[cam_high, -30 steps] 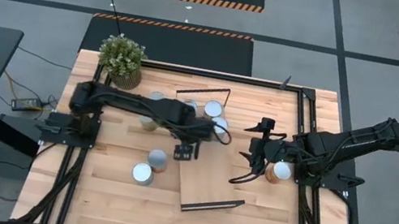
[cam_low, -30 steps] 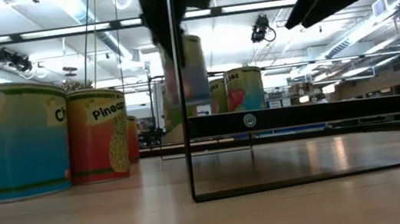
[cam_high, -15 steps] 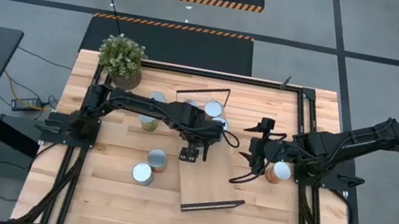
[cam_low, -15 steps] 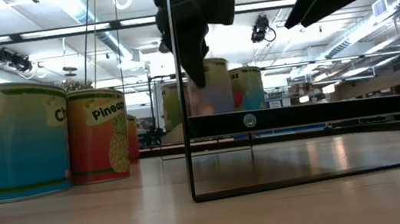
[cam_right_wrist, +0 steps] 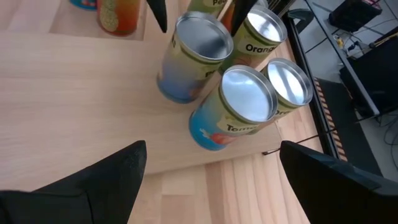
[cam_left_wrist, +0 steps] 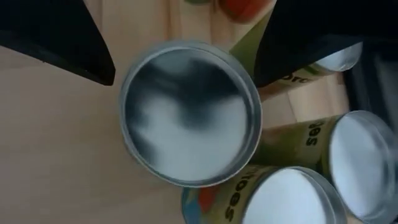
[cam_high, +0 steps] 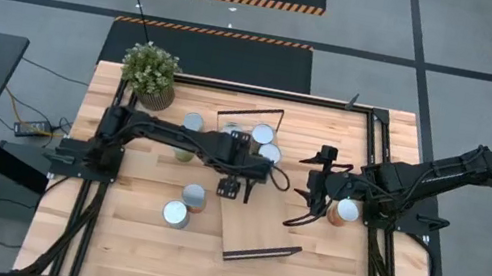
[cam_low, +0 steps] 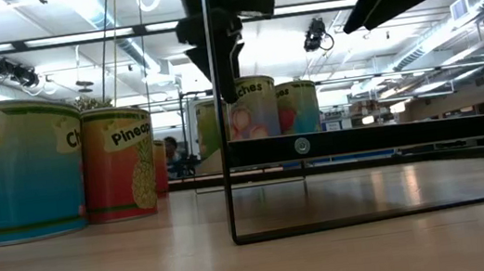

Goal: Pick and place cans onto a shelf
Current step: Put the bottom canned peas on the shelf

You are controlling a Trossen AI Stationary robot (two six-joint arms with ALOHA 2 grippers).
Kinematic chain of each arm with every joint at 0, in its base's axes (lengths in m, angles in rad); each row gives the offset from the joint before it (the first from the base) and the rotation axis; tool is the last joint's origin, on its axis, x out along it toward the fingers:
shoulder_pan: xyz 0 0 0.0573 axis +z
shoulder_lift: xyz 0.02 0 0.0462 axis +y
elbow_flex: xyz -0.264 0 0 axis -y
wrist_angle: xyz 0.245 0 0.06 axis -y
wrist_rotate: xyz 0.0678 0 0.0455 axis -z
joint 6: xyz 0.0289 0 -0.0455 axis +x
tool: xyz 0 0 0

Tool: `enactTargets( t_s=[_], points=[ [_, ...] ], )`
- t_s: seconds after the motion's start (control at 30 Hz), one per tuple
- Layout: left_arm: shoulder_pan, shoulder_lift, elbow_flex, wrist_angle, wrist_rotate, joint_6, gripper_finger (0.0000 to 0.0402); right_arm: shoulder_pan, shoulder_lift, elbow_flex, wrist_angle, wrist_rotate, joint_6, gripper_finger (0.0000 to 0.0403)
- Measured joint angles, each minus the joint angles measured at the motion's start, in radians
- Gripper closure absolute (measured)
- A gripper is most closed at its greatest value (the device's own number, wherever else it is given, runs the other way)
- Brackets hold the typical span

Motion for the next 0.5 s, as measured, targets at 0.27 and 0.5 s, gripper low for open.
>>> enactTargets(
  t_s=[0.27,0.5],
  points=[
    [-0.055,-0.023,0.0,-0.007,-0.124,0.002,0.0012,0.0,0.0,0.0,0.006,0.0,-0.001,0.0026],
    [-0.089,-0.031,0.0,0.107,-0.09,-0.021,0.0012,0.0,0.0,0.0,0.013,0.0,-0.001,0.0026]
  ],
)
